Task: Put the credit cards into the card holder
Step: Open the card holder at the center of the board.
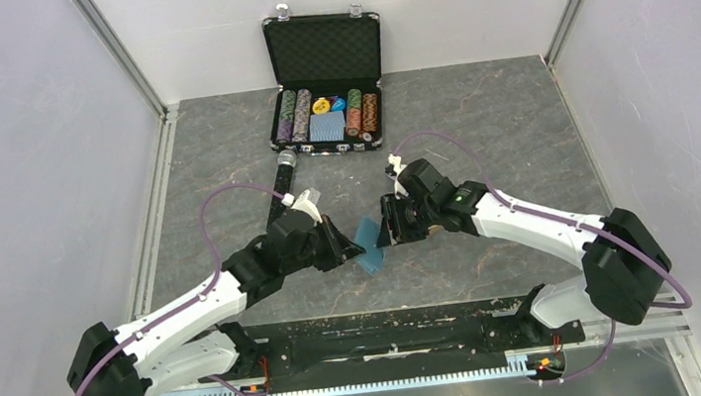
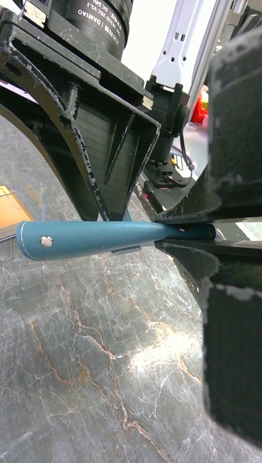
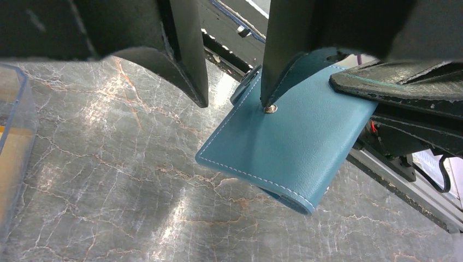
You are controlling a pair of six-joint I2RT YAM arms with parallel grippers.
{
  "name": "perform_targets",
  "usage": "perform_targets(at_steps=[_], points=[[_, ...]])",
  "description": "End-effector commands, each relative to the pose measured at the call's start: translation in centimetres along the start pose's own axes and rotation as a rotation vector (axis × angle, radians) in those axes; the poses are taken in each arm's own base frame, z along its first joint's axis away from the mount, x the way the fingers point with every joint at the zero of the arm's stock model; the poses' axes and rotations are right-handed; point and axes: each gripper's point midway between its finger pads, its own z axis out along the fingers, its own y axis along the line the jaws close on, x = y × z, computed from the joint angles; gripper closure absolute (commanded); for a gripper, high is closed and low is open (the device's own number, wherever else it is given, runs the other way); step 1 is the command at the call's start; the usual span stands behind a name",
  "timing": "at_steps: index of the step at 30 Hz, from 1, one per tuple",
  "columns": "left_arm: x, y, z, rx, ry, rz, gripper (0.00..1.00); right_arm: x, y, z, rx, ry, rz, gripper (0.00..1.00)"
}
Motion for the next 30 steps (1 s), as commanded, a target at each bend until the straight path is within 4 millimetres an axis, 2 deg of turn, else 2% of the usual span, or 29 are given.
perform_targets(at_steps=[1,9,14,18,21,25,30], points=[[-1.3,-1.6,-0.4,0.047,-0.049,-0.013,0.98,0.0,0.9,-0.7,-0.031,-0.003,0.012,0.58],[-1.6,-1.9,-0.3,0.052,-0.052,-0.003,0.98,2.9,0.9,0.2,-0.120,0.053,0.100,0.59],[-1.8,-2.1,-0.5,0.055,-0.061,0.002,0.98,2.6,1.3,0.1,-0.133,0.043,0.109,0.69],[-1.8,-2.1,-0.6,0.057,-0.065,0.002,0.98,2.2,1.4,0.2,-0.143,0.021,0.119,0.70],[-1.8,-2.0,-0.7,0.055,-0.065,0.003,0.98,1.6,2.2,-0.1,-0.174,-0.003,0.117,0.66],[-1.7,-1.8,-0.8,0.050,-0.066,0.001,0.98,0.1,2.6,-1.0,-0.186,-0.069,0.131,0.50],[-1.6,-1.6,-0.8,0.049,-0.065,0.000,0.98,-0.7,2.0,-1.2,-0.163,-0.090,0.123,0.45]])
